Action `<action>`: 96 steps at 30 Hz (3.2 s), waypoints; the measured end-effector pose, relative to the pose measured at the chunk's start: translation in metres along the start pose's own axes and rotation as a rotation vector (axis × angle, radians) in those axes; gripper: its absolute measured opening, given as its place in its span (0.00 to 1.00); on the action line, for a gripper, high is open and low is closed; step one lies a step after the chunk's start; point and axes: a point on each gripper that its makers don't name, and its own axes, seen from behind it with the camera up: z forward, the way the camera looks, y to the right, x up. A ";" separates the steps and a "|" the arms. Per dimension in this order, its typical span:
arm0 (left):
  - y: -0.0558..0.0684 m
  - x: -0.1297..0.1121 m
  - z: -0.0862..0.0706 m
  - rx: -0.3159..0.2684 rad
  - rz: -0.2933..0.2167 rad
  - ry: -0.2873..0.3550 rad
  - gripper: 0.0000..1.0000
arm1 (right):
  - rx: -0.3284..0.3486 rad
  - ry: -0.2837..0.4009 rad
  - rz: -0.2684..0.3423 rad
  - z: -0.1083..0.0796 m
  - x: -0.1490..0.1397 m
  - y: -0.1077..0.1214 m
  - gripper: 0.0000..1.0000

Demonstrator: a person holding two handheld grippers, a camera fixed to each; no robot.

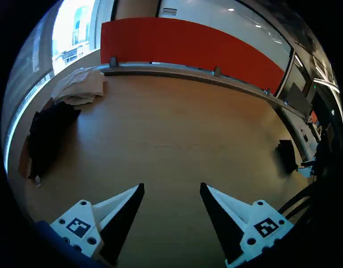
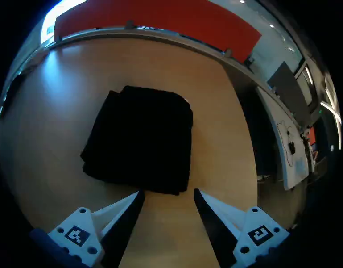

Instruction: Fold towel

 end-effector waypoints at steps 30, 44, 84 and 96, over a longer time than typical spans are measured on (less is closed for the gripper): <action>-0.005 0.020 -0.005 -0.023 -0.003 0.076 0.93 | -0.097 0.500 0.176 -0.089 0.130 -0.023 0.86; -0.009 0.048 -0.008 -0.014 0.000 0.168 0.93 | -0.088 0.605 0.225 -0.107 0.163 -0.042 0.86; -0.035 0.184 -0.064 0.082 0.011 0.673 0.92 | 0.068 0.914 0.299 -0.178 0.286 -0.150 0.94; -0.045 0.187 -0.070 0.104 -0.003 0.720 0.92 | 0.053 0.966 0.294 -0.185 0.302 -0.176 0.94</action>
